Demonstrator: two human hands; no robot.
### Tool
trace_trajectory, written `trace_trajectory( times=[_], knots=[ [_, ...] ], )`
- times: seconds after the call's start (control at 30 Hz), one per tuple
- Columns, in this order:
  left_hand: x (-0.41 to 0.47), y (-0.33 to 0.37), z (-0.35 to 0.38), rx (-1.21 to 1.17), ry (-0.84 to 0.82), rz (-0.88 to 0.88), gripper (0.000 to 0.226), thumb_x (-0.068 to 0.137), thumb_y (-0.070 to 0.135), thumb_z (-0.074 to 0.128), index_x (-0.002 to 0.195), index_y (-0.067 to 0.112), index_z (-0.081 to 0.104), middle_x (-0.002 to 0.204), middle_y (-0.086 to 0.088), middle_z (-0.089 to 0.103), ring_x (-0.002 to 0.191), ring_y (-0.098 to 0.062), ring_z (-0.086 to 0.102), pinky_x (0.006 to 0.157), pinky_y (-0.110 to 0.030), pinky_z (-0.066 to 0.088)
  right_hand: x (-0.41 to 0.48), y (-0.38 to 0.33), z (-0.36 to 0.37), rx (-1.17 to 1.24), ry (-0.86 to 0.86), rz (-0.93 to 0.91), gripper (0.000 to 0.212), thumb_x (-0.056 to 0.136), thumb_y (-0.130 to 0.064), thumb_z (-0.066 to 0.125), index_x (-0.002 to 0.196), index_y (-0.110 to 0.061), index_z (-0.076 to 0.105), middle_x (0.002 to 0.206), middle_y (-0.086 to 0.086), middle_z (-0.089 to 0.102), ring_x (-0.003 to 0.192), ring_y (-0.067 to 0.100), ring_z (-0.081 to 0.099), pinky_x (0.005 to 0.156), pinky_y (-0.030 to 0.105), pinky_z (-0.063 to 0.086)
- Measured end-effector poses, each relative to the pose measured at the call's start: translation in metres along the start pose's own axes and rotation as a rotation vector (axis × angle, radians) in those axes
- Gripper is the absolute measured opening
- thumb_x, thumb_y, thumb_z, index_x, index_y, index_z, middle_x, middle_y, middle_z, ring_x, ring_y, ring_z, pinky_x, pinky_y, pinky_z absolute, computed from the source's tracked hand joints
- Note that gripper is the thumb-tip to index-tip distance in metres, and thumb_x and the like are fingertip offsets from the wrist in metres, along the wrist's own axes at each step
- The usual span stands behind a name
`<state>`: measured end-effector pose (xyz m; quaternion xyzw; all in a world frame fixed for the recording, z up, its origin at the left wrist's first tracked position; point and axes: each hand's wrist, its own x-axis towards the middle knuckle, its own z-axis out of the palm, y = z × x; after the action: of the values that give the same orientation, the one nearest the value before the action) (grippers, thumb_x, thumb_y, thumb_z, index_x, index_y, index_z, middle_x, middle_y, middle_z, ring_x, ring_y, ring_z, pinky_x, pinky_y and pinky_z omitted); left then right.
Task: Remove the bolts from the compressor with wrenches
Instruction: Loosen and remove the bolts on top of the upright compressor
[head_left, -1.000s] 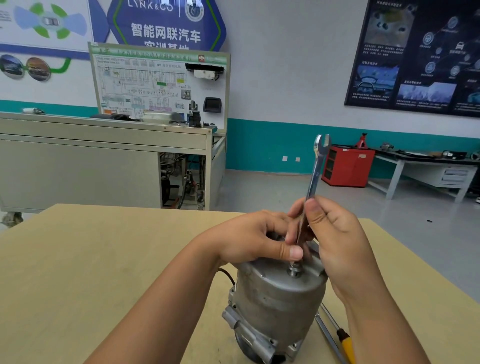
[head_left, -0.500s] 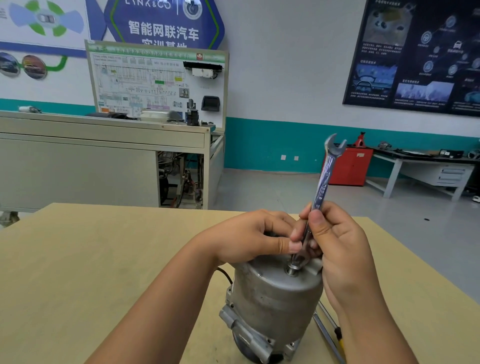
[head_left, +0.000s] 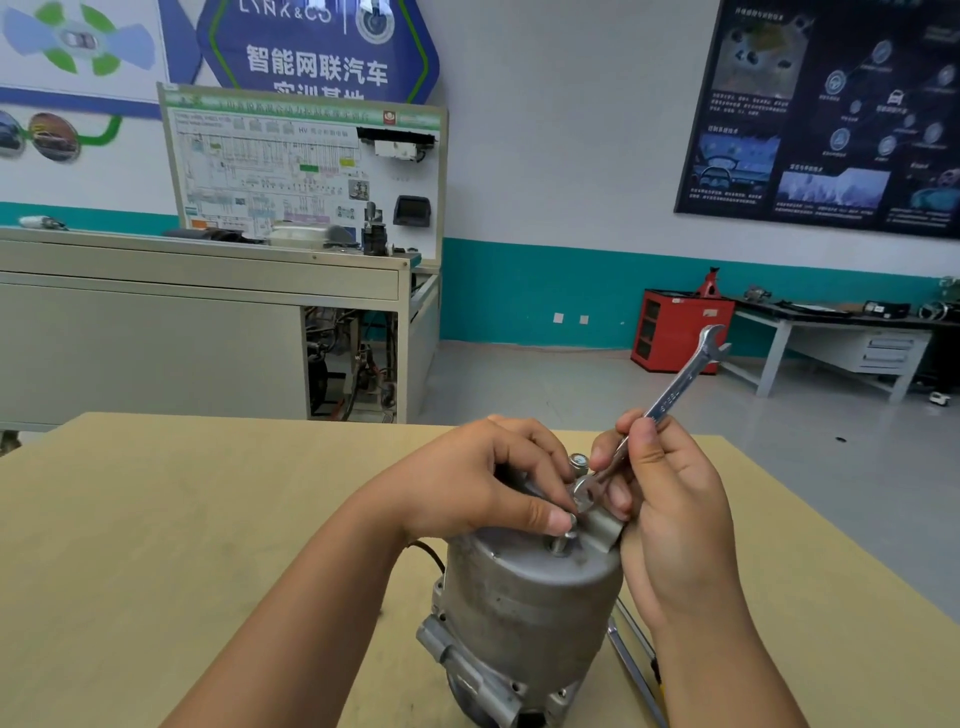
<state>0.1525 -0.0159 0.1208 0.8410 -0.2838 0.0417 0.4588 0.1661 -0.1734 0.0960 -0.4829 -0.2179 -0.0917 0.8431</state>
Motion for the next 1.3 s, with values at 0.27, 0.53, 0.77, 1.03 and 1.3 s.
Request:
trace_trajectory(
  times=[0.27,0.53,0.77,1.03,1.3],
  knots=[
    [-0.012,-0.005,-0.004,-0.422,0.323,0.029,0.011,0.067,0.013,0.070,0.069,0.023,0.076,0.082,0.010,0.066,0.084,-0.006,0.061,0.084,-0.024,0.044,0.000,0.001,0.001,-0.003,0.029,-0.009,0.024,0.099,-0.011,0.036,0.081,-0.011,0.050,0.056,-0.001,0.058,0.041,0.005,0.034,0.042,0.012,0.032],
    [-0.088,-0.058,-0.018,-0.369,0.693,-0.476,0.001,0.072,0.024,0.073,0.071,0.025,0.074,0.077,0.006,0.070,0.082,-0.009,0.059,0.080,-0.031,0.040,-0.001,0.003,-0.001,-0.111,-0.009,-0.030,0.025,0.099,-0.012,0.038,0.079,-0.011,0.053,0.054,-0.002,0.059,0.043,0.005,0.032,0.045,0.012,0.033],
    [-0.119,-0.131,0.002,0.027,0.657,-0.897,0.011,0.080,0.016,0.069,0.070,0.018,0.072,0.070,0.001,0.072,0.069,-0.019,0.060,0.058,-0.023,0.038,-0.002,0.004,0.000,-0.237,-0.025,-0.069,0.026,0.099,-0.016,0.040,0.079,-0.016,0.058,0.050,-0.001,0.052,0.041,0.002,0.033,0.041,0.010,0.029],
    [-0.117,-0.151,0.016,0.344,0.702,-0.963,0.012,0.081,0.030,0.063,0.070,0.029,0.066,0.069,0.011,0.069,0.076,-0.015,0.063,0.079,-0.031,0.050,0.000,0.003,0.003,-0.367,-0.056,-0.089,0.028,0.098,-0.019,0.043,0.074,-0.022,0.058,0.048,-0.004,0.050,0.051,0.017,0.036,0.047,0.018,0.033],
    [-0.119,-0.159,0.020,0.639,0.659,-0.961,0.018,0.085,0.033,0.056,0.067,0.036,0.057,0.071,0.019,0.057,0.075,-0.010,0.050,0.075,-0.028,0.033,0.005,0.002,0.010,-0.505,-0.040,-0.114,0.023,0.097,-0.024,0.046,0.077,-0.020,0.056,0.047,-0.006,0.053,0.049,0.008,0.043,0.058,0.029,0.037]
  ],
)
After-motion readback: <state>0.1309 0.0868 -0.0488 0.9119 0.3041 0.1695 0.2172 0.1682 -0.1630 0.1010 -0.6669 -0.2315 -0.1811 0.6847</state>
